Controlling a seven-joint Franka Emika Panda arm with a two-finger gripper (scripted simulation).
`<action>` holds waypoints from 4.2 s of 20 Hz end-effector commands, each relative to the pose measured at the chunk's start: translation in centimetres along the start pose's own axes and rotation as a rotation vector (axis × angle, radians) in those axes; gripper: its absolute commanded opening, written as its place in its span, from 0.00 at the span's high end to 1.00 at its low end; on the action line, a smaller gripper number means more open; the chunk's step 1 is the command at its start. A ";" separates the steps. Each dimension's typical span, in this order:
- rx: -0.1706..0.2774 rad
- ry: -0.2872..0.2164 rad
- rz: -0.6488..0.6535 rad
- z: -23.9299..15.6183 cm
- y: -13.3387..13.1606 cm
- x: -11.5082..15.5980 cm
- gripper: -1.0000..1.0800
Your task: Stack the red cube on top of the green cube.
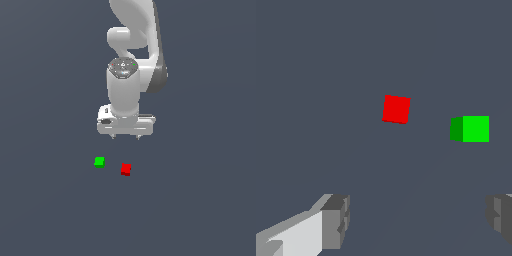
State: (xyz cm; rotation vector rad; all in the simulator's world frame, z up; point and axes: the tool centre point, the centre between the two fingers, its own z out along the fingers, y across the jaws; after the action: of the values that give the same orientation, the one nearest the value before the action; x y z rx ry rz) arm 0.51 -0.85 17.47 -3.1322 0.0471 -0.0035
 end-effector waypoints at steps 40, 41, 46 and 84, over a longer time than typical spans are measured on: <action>-0.009 -0.002 0.130 10.9 -0.1 7.5 0.04; -0.009 -0.002 0.130 11.1 -0.1 7.5 0.04; -0.009 -0.002 0.131 13.6 -0.1 7.5 0.04; -0.009 -0.001 0.132 6.9 -0.1 7.5 1.00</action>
State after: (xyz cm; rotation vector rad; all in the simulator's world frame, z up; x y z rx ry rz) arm 8.03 -0.92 9.75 -3.1313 0.2535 -0.0004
